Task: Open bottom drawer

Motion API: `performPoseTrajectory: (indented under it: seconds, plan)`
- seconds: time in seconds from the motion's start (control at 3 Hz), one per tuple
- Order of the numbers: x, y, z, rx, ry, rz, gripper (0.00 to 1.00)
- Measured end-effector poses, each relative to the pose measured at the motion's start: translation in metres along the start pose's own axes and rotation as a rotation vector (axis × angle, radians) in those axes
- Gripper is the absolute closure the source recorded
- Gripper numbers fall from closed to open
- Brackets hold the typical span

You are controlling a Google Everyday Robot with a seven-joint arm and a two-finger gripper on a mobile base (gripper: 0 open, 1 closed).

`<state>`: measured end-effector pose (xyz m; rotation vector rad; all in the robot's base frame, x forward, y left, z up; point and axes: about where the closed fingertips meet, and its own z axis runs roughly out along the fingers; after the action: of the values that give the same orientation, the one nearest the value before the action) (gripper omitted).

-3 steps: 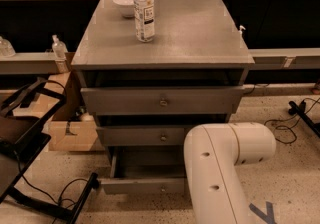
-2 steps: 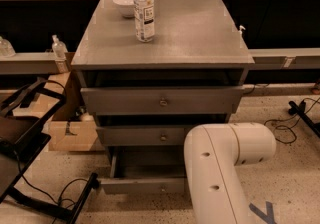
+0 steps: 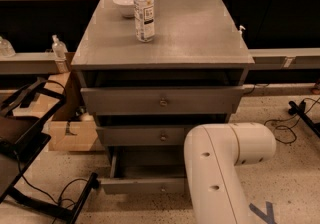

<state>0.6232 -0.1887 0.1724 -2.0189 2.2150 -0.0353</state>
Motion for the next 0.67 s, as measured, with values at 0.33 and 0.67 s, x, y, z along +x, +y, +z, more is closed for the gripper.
performPoseTrajectory:
  seconds: [0.33,0.67]
  plan:
    - [0.0000,0.0000,0.0000,0.000,0.000,0.000,0.50]
    - [0.0000,0.0000,0.0000,0.000,0.000,0.000,0.28]
